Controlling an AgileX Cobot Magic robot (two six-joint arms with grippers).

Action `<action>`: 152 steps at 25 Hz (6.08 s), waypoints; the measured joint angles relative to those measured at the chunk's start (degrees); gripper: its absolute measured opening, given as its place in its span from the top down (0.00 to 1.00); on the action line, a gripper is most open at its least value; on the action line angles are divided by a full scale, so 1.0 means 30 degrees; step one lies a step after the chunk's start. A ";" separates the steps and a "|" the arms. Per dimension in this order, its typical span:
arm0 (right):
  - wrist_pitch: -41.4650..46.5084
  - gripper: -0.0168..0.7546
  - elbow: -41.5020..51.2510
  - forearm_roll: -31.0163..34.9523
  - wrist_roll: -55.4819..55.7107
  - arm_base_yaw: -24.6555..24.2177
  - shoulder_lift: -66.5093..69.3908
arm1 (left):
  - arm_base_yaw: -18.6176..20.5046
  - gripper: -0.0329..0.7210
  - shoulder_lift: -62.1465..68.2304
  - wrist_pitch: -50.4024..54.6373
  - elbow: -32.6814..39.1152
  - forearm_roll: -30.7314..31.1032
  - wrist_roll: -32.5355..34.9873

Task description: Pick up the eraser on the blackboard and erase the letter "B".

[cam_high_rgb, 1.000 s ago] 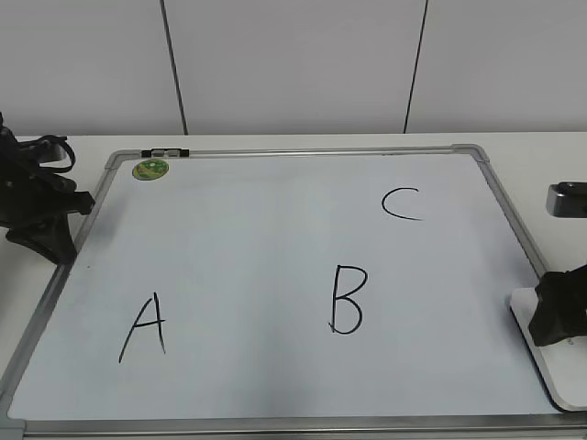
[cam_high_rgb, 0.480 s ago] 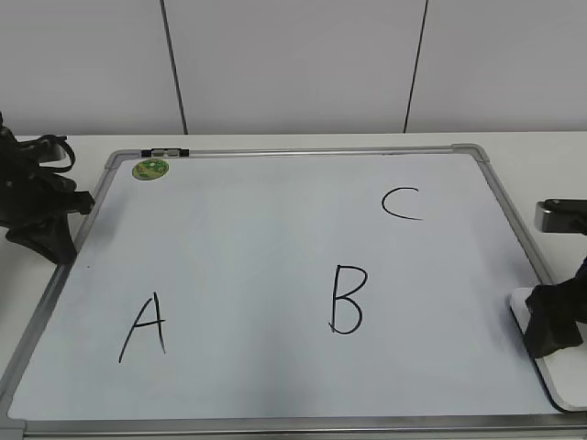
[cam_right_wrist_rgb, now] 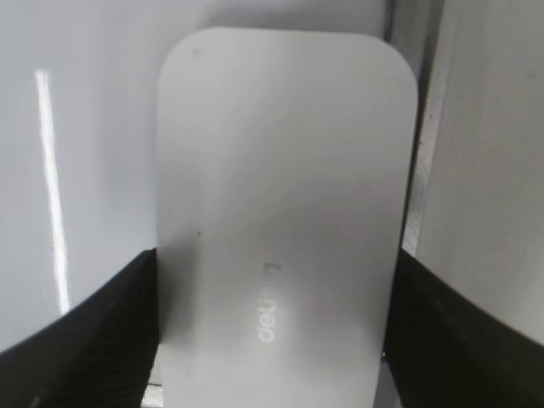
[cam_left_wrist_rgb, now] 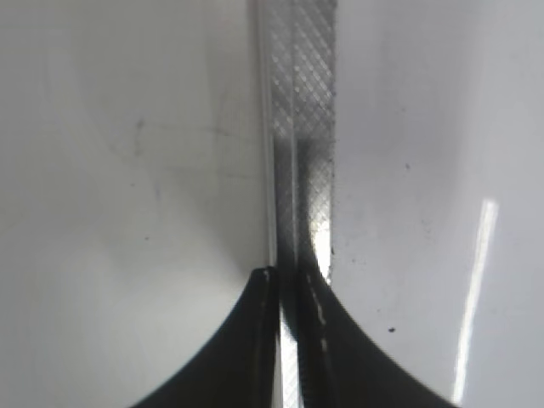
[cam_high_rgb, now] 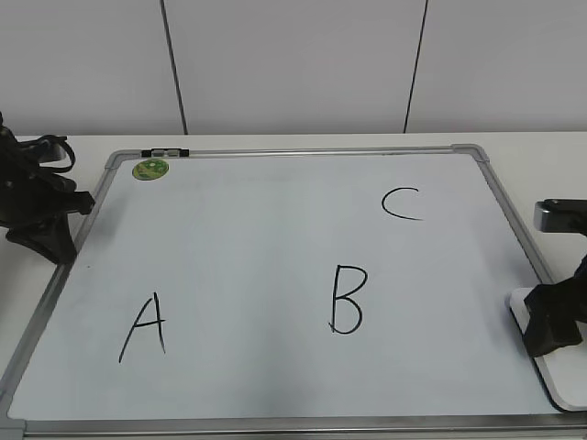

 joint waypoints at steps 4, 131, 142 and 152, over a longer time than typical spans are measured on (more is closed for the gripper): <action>0.0000 0.25 0.0000 -0.0039 0.0034 0.0000 0.0000 | 0.0000 0.94 0.0000 0.0000 0.0000 0.0000 0.0000; 0.6346 0.25 -1.4241 -0.1961 0.0394 0.7704 0.8756 | 0.0040 0.94 0.0000 -0.0049 0.0000 -0.0025 0.0000; 0.8554 0.25 -1.5373 -0.2870 0.0493 0.7232 0.5258 | 0.0040 0.94 0.0000 -0.0049 0.0000 0.0010 0.0000; 1.0068 0.25 -1.5373 -0.2627 0.1035 0.3927 0.3739 | 0.0040 0.94 0.0000 -0.0049 0.0000 0.0010 0.0000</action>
